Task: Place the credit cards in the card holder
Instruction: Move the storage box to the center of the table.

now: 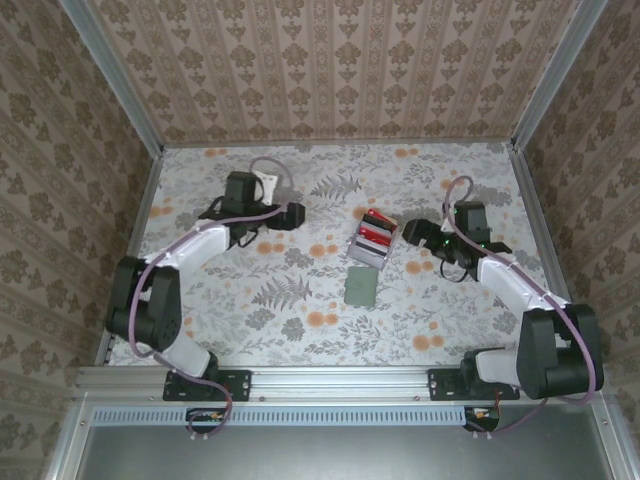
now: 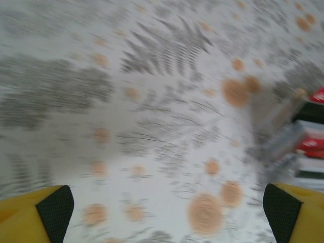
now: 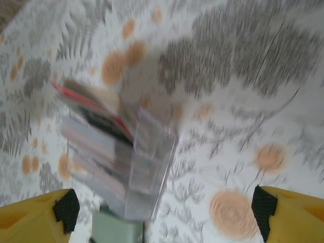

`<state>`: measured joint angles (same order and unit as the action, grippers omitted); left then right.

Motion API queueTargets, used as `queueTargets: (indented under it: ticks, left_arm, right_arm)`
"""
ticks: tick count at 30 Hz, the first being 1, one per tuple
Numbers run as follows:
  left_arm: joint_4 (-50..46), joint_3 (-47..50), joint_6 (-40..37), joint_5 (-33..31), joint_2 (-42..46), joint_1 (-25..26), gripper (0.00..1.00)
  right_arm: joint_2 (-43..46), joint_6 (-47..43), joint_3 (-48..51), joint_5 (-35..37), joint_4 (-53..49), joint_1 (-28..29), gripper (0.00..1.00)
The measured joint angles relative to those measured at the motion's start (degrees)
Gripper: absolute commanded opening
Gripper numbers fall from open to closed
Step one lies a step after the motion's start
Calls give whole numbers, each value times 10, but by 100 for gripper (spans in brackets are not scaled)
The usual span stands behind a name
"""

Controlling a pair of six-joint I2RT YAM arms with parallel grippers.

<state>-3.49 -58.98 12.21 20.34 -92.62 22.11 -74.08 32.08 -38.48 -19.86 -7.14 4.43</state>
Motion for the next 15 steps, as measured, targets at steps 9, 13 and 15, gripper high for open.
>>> queueTargets:
  ticks: [9, 13, 15]
  left_arm:
    - [40, -72, 84, 123, -164, 86, 100]
    - [75, -72, 123, 157, -185, 108, 100]
    - [90, -72, 139, 162, -186, 108, 100]
  right_arm:
    - [-131, 71, -10, -18, 55, 106, 89]
    - [-177, 71, -62, -11, 68, 119, 89]
    - [-192, 65, -92, -4, 69, 120, 89]
